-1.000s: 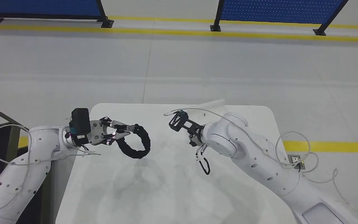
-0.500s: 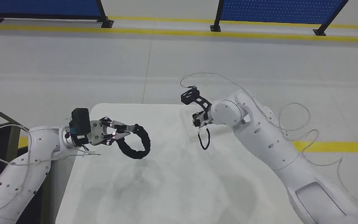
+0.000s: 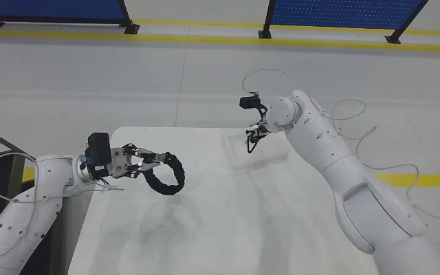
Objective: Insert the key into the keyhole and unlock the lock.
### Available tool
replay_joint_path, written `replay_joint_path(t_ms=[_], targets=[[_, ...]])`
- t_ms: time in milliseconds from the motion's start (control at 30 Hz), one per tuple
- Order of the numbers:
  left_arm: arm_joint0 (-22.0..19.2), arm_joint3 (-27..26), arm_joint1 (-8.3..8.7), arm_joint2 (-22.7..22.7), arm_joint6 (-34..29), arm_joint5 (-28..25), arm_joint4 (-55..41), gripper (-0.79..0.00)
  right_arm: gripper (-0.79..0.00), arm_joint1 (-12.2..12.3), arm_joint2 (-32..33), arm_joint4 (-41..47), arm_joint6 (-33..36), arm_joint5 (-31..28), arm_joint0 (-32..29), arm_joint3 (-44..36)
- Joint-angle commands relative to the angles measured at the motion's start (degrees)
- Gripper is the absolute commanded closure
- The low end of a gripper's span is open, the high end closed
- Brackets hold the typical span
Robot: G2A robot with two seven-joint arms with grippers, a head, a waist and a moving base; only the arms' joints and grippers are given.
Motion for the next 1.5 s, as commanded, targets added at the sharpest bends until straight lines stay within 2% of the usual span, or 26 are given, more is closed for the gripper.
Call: replay_joint_path(t_ms=[0,233,533,1167,1467], targets=[[0.0,0.0,0.0,0.0,0.0,0.0,0.0,0.0,0.0,-1.08,-0.35,0.9,-1.12,0.12,0.78,3.81],[0.0,0.0,0.0,0.0,0.0,0.0,0.0,0.0,0.0,-4.35,-0.84,3.18,-4.93,1.8,2.88,12.62],[0.0,0.0,0.0,0.0,0.0,0.0,0.0,0.0,0.0,-6.67,-0.41,4.7,-7.79,1.9,4.29,19.04],[0.0,0.0,0.0,0.0,0.0,0.0,0.0,0.0,0.0,-8.21,0.39,3.37,-12.45,6.01,4.99,23.34],[0.0,0.0,0.0,0.0,0.0,0.0,0.0,0.0,0.0,-8.21,0.39,3.37,-12.45,6.01,4.99,23.34]])
